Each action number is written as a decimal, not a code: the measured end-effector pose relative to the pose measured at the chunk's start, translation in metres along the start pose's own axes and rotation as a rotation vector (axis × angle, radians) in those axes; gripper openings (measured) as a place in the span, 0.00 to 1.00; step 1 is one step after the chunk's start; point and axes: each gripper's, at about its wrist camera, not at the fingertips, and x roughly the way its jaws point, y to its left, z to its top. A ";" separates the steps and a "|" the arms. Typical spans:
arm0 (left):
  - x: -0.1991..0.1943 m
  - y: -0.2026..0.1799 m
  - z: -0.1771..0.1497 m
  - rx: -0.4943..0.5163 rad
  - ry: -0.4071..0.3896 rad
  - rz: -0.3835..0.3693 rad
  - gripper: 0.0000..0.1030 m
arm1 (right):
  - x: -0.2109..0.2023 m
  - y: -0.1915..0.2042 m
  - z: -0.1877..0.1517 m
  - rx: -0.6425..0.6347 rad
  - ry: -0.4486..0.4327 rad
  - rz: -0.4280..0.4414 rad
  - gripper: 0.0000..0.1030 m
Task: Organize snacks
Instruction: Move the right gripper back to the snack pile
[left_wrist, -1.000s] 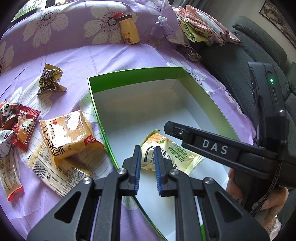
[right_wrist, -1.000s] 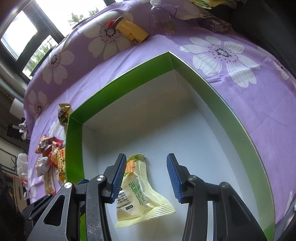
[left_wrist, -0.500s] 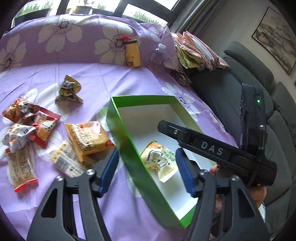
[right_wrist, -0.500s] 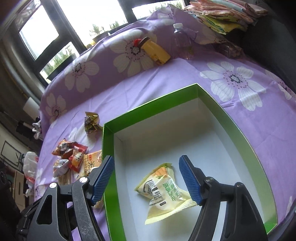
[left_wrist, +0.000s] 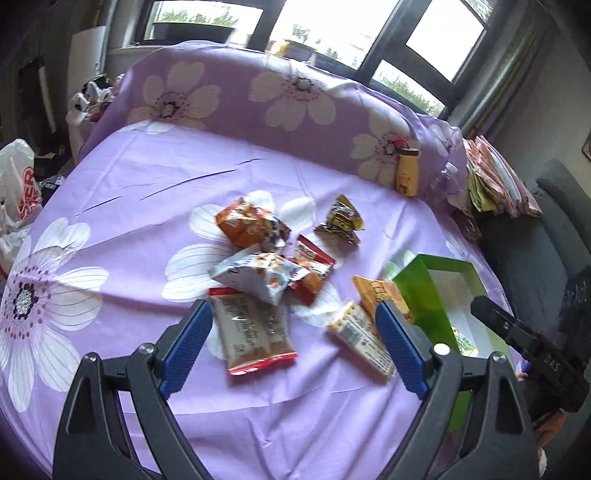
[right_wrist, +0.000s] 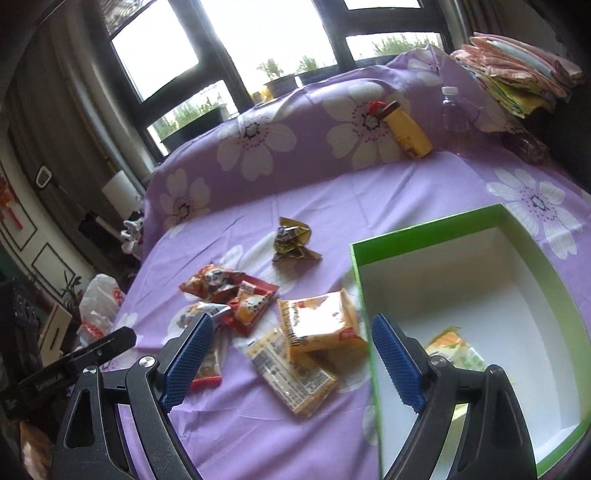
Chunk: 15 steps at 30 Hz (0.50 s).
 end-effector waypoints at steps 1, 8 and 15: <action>-0.001 0.010 0.000 -0.024 -0.005 0.022 0.88 | 0.002 0.007 -0.002 -0.010 0.006 0.018 0.85; 0.001 0.043 -0.001 -0.038 0.014 0.091 0.88 | 0.022 0.050 -0.013 -0.083 0.038 0.026 0.85; 0.016 0.065 0.000 -0.077 0.050 0.120 0.88 | 0.054 0.073 -0.016 -0.110 0.124 0.042 0.85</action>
